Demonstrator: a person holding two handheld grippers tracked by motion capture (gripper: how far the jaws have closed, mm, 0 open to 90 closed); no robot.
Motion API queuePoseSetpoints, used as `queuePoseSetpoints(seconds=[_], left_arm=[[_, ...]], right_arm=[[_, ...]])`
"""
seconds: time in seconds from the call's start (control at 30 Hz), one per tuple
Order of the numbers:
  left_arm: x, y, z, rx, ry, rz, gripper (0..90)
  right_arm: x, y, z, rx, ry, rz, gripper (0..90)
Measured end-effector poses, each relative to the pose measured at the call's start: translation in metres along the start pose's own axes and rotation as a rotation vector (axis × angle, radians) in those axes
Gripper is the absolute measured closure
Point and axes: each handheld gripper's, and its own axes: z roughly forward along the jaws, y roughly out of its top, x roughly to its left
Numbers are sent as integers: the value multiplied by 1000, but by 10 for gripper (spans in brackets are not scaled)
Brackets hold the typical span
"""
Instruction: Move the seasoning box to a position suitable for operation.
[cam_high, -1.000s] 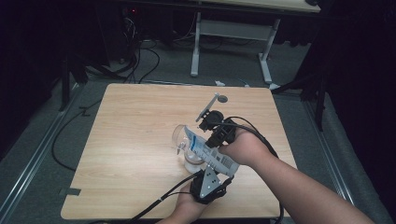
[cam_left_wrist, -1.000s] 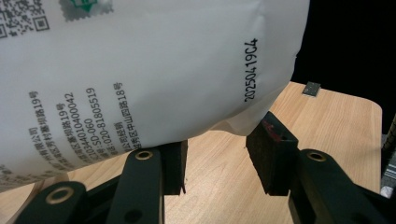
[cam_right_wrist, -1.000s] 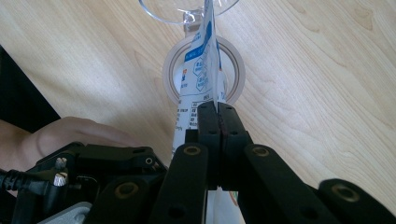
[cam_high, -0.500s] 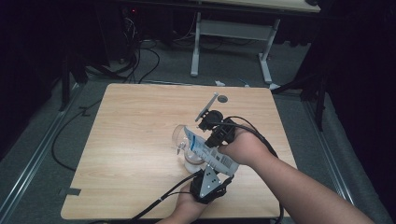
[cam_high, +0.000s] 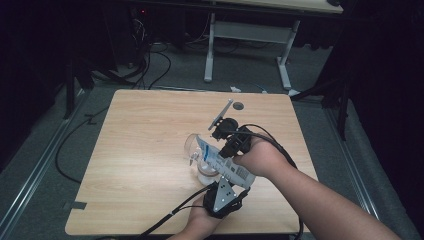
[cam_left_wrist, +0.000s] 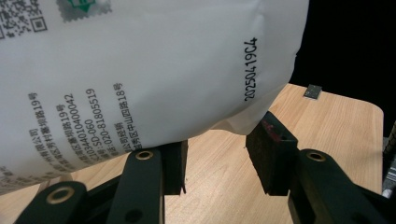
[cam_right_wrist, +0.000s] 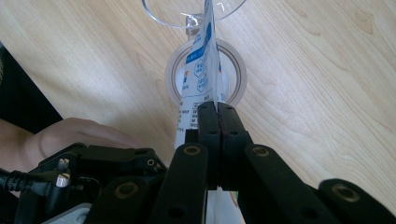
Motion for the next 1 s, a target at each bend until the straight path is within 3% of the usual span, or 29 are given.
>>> queuePoseSetpoints(seconds=[1.0], left_arm=[[1,3,0,-15,3,-13,600]], right_arm=[[1,3,-2,-5,-10,-9,900]])
